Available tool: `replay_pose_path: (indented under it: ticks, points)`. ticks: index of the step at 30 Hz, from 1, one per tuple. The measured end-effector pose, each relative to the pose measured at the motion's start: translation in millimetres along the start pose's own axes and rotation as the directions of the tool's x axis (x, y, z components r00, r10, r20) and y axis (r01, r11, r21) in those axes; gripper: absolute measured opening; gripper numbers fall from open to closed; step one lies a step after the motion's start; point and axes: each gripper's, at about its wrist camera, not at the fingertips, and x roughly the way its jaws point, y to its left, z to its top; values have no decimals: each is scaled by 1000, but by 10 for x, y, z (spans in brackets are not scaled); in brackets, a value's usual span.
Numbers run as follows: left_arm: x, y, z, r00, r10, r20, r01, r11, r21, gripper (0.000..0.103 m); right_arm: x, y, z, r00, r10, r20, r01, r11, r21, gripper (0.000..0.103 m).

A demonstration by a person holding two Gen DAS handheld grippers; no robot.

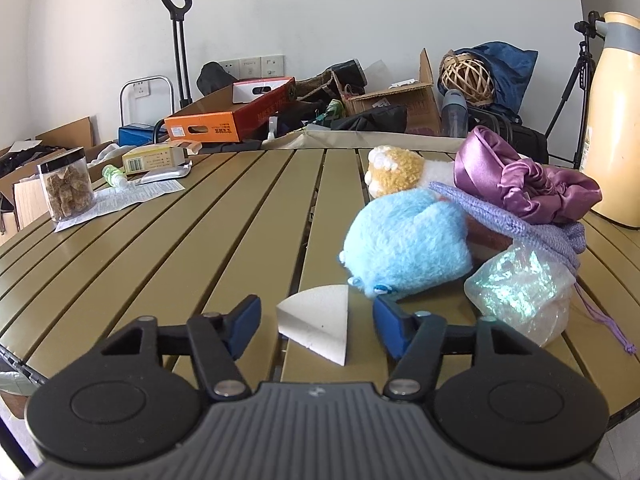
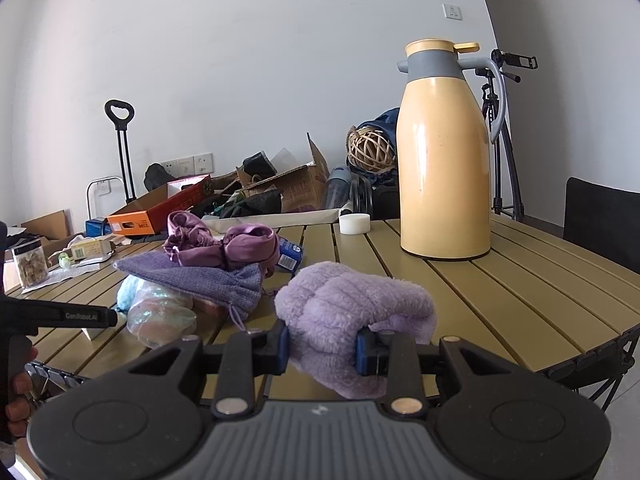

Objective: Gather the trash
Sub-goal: 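Grasp the white foam triangle with left gripper while right gripper grasps lavender cloth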

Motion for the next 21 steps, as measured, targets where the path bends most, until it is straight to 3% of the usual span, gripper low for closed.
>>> replay_pose_path:
  ticks: [2, 6, 21]
  points:
    - [10, -2, -6, 1000, -17, -7, 17, 1000, -1, 47, -13, -7, 7, 1000, 3, 3, -3, 1000, 2, 29]
    - [12, 0, -23, 1000, -12, 2, 12, 1000, 4, 36, -38, -3, 3, 1000, 10, 9, -10, 1000, -2, 29]
    - [-192, 51, -98, 998, -35, 46, 35, 999, -6, 33, -202, 98, -15, 998, 43, 49, -41, 998, -50, 29]
